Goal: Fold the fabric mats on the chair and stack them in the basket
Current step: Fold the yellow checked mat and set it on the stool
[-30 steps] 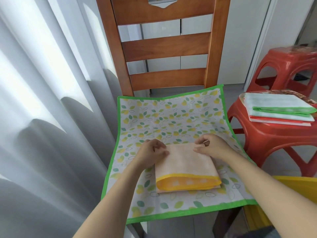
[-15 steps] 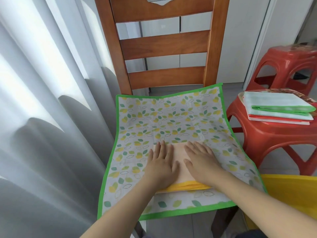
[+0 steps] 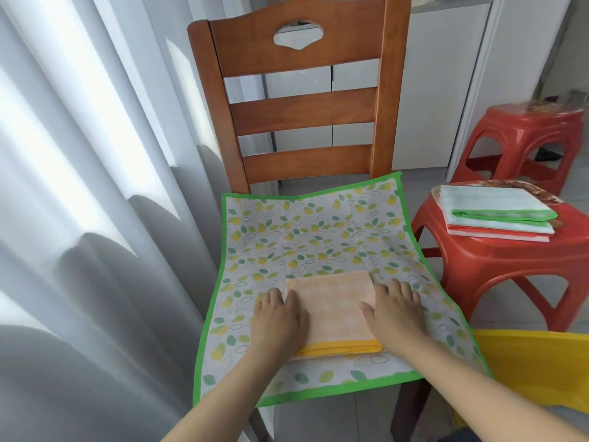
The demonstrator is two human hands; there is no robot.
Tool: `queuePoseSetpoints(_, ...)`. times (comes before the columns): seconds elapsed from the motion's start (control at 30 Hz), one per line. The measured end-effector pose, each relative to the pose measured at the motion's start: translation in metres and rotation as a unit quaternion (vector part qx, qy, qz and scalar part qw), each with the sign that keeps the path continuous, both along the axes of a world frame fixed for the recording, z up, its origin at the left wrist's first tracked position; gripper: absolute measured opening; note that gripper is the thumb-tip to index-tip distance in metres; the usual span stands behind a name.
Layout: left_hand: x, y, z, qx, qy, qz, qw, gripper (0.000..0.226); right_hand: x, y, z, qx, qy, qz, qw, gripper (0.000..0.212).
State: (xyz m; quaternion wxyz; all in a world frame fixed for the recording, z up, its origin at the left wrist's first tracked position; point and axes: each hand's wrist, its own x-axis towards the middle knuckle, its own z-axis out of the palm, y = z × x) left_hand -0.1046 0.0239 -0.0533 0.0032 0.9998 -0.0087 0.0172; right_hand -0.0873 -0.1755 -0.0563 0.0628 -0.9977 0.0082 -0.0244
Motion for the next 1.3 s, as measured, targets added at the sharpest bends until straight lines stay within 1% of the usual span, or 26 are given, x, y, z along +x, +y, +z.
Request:
queuePoseSetpoints(0.1, -0.005, -0.002, 0.004, -0.096, 0.05, 0.034, 0.994, 0.044, -0.006, -0.006, 0.004, 0.035, 0.007, -0.039, 0.999, 0.045)
queuePoseSetpoints(0.17, -0.008, -0.003, 0.011, -0.185, 0.098, 0.057, 0.976, 0.047, -0.01, -0.011, 0.003, 0.07, 0.021, -0.063, 0.995, 0.045)
queuePoseSetpoints(0.2, -0.009, -0.003, 0.014, -0.217, 0.12, 0.066, 0.966, 0.051, -0.012, -0.012, 0.003, 0.085, 0.026, -0.073, 0.993, 0.045)
queuePoseSetpoints(0.27, -0.01, -0.004, 0.018, -0.244, 0.14, 0.078, 0.956, 0.068, -0.013, -0.011, 0.005, 0.097, 0.035, -0.091, 0.991, 0.044)
queuePoseSetpoints(0.37, -0.012, -0.007, 0.02, -0.268, 0.112, 0.091, 0.953, 0.086, -0.012, -0.008, 0.007, 0.105, 0.035, -0.108, 0.988, 0.038)
queuePoseSetpoints(0.4, -0.014, -0.008, 0.02, -0.281, 0.092, 0.091, 0.951, 0.088, -0.013, -0.006, 0.007, 0.11, 0.032, -0.112, 0.987, 0.036)
queuePoseSetpoints(0.47, -0.019, -0.012, 0.023, -0.328, 0.05, 0.084, 0.94, 0.084, -0.013, -0.004, 0.006, 0.141, 0.01, -0.125, 0.982, 0.033)
queuePoseSetpoints(0.5, -0.022, -0.014, 0.026, -0.361, 0.035, 0.08, 0.929, 0.081, -0.014, -0.004, 0.005, 0.175, -0.003, -0.13, 0.976, 0.032)
queuePoseSetpoints(0.53, -0.024, -0.017, 0.027, -0.393, 0.025, 0.072, 0.916, 0.079, -0.016, -0.004, 0.007, 0.228, -0.019, -0.132, 0.964, 0.029)
queuePoseSetpoints(0.6, -0.025, -0.022, 0.03, -0.439, 0.01, 0.047, 0.897, 0.079, -0.019, -0.006, 0.014, 0.355, -0.045, -0.125, 0.925, 0.024)
queuePoseSetpoints(0.67, -0.023, -0.031, 0.038, -0.465, 0.0, 0.02, 0.885, 0.084, -0.019, -0.012, 0.024, 0.43, -0.078, -0.114, 0.892, 0.018)
queuePoseSetpoints(0.7, -0.021, -0.037, 0.044, -0.475, -0.001, 0.004, 0.88, 0.088, -0.018, -0.017, 0.029, 0.446, -0.095, -0.11, 0.883, 0.018)
queuePoseSetpoints(0.73, -0.018, -0.044, 0.05, -0.48, 0.002, -0.011, 0.877, 0.091, -0.016, -0.023, 0.035, 0.455, -0.105, -0.106, 0.878, 0.024)
queuePoseSetpoints(0.83, -0.002, -0.064, 0.066, -0.464, 0.005, -0.07, 0.883, 0.094, -0.007, -0.048, 0.045, 0.462, -0.113, -0.077, 0.876, 0.047)
queuePoseSetpoints(0.97, 0.032, -0.099, 0.08, -0.43, 0.025, -0.123, 0.894, 0.107, 0.012, -0.094, 0.058, 0.41, -0.122, -0.054, 0.902, 0.069)
queuePoseSetpoints(1.07, 0.061, -0.133, 0.087, -0.433, 0.044, -0.145, 0.889, 0.11, 0.027, -0.131, 0.072, 0.398, -0.102, -0.056, 0.91, 0.081)
queuePoseSetpoints(1.2, 0.104, -0.189, 0.092, -0.404, 0.041, -0.179, 0.896, 0.103, 0.054, -0.184, 0.086, 0.391, -0.095, -0.092, 0.911, 0.078)
queuePoseSetpoints(1.3, 0.14, -0.234, 0.095, -0.391, 0.055, -0.196, 0.898, 0.096, 0.078, -0.223, 0.093, 0.38, -0.128, -0.11, 0.909, 0.074)
